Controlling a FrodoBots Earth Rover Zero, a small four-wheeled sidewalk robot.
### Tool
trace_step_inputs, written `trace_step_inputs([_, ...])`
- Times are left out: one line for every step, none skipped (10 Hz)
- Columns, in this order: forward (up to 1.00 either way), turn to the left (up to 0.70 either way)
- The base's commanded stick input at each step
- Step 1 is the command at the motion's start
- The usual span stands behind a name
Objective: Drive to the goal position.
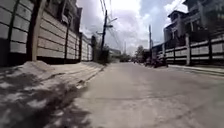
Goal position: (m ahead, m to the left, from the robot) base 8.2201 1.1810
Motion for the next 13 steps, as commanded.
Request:
trace_step_inputs([1.00, 0.00])
trace_step_inputs([1.00, 0.00])
trace_step_inputs([1.00, -0.02])
trace_step_inputs([1.00, -0.04])
trace_step_inputs([1.00, -0.07])
trace_step_inputs([1.00, -0.09])
trace_step_inputs([1.00, -0.12])
trace_step_inputs([1.00, 0.00])
trace_step_inputs([1.00, 0.00])
trace_step_inputs([1.00, 0.00])
trace_step_inputs([1.00, 0.00])
trace_step_inputs([1.00, -0.02])
trace_step_inputs([1.00, -0.13])
